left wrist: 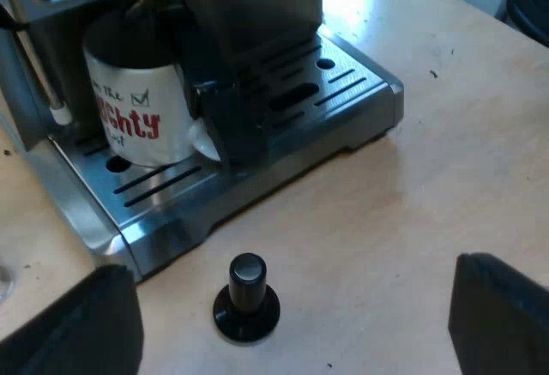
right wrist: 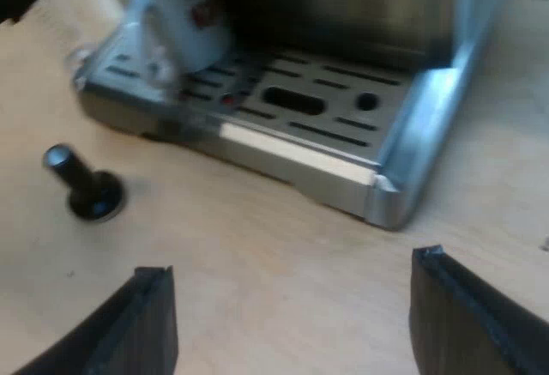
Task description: Remove mug from coffee machine
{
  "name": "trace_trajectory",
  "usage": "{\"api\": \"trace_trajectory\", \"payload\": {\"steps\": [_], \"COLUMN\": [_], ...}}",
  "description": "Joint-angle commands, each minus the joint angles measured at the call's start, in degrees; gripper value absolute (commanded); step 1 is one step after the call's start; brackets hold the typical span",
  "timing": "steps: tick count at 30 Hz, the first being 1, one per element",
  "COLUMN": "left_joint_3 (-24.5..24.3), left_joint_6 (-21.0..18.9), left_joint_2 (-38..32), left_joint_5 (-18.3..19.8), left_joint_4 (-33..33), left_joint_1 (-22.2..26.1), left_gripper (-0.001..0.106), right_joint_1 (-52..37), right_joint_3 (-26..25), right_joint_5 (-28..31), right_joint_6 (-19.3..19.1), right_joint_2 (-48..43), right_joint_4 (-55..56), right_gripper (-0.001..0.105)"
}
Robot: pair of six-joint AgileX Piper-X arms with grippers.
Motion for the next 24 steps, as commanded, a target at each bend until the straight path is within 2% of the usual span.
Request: {"api": "trace_trajectory", "payload": {"steps": [1,7,11,14,18,21,24], "left_joint_3": [-0.49,-0.49,-0.49,-0.49,-0.49,-0.49,-0.49], "left_joint_6": [0.27,1.48,2.46,2.46,2.46,2.46,2.46], "left_joint_2": [0.79,0.78,0.78,0.78,0.78,0.78,0.78], "left_joint_5": [0.32,0.32,0.32,0.32,0.32,0.32,0.32], "left_joint_4": [-0.97,-1.00,-1.00,-1.00,-1.00,-1.00,-1.00], "left_joint_1": [-0.23,-0.23,-0.23,-0.23,-0.23,-0.23,-0.23], "left_gripper": [0.087,0.087,0.087,0.087,0.087,0.087,0.087], "right_joint_1": [4.48,16.04,24.17,28.65,32.55,34.80,35.13], "right_joint_3": [-0.86,-0.86,-0.86,-0.86,-0.86,-0.86,-0.86], "right_joint_5": [-0.11,7.44,15.33,18.40,19.86,22.06,22.06], "right_joint_6": [-1.44,-1.10,2.75,4.93,6.33,9.97,11.92], "right_joint_2": [1.85,6.68,10.49,13.53,17.44,21.62,24.43], "right_joint_4": [-1.12,-3.52,-8.83,-14.00,-19.84,-24.67,-27.46], "right_gripper": [0.059,0.059,0.059,0.059,0.059,0.059,0.059]}}
